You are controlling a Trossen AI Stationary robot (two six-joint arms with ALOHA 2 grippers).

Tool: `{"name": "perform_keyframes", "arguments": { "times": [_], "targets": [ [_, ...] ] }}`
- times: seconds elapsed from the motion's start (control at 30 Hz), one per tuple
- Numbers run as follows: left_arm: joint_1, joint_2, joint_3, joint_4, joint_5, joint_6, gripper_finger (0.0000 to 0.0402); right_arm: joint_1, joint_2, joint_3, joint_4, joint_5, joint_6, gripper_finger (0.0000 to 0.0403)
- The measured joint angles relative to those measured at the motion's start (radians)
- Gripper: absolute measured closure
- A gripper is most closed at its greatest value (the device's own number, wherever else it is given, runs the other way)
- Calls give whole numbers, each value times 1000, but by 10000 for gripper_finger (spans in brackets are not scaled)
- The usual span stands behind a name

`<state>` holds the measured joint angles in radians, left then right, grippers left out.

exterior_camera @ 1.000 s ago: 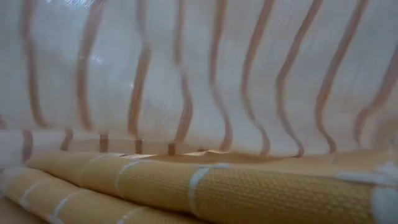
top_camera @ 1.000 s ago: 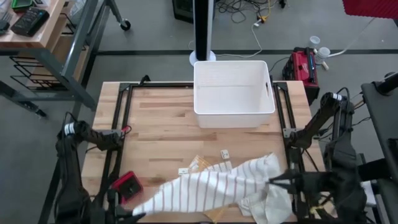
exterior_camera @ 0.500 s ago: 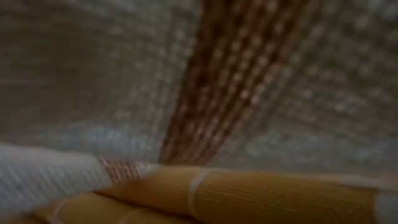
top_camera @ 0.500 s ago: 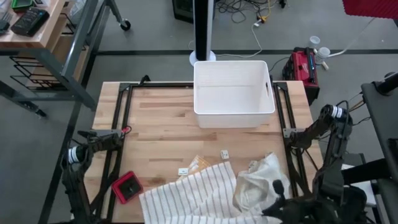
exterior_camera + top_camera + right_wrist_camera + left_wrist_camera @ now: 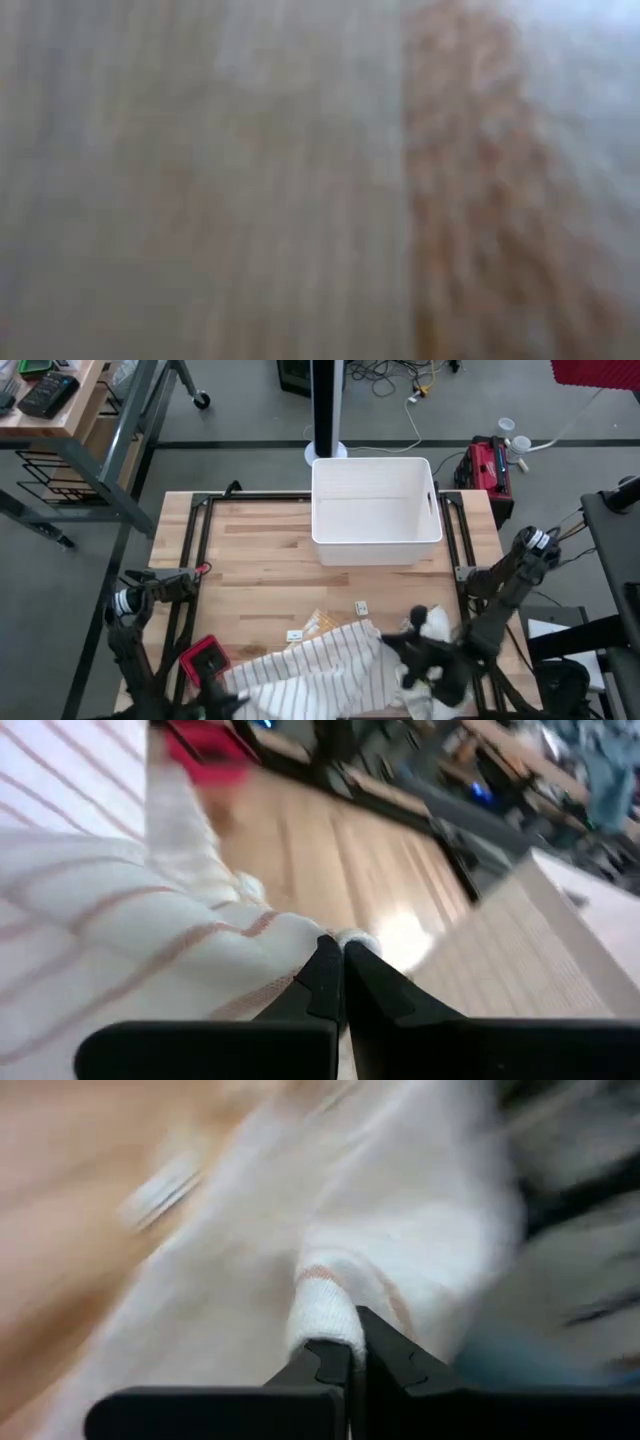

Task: Fold towel
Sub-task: Fold the brown patterned towel

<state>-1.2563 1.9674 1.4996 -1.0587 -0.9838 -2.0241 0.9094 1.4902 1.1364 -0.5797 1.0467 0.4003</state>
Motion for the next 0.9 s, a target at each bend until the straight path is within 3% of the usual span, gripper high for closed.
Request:
{"name": "perform_keyframes", "arguments": {
  "times": [0.07,0.1,0.2,0.27,0.37,0.47,0.6,0.73,0.9],
  "targets": [
    [20,8,-25,-36,162,-75,401,-46,-2,-47,-2,-6,10,403],
    [22,8,-38,-35,193,-89,401,-65,-5,-69,-5,-4,26,403],
    [8,8,-56,-83,201,-159,401,-116,-23,-127,2,0,53,403],
    [-3,4,-49,-201,224,-260,401,-143,-35,-164,1,-9,54,403],
    [-9,1,-24,-352,231,-354,401,-181,-45,-213,15,-90,72,403],
    [-5,0,-16,-348,226,-319,401,-197,-44,-257,68,-184,90,403],
    [3,2,-28,-286,225,-221,401,-220,-29,-321,219,-210,70,399],
    [5,-11,-38,-287,248,-247,393,-271,-38,-325,253,-252,52,366],
    [19,-84,-67,-337,398,-245,351,-360,-62,-277,165,-406,27,291]
  ]
}}
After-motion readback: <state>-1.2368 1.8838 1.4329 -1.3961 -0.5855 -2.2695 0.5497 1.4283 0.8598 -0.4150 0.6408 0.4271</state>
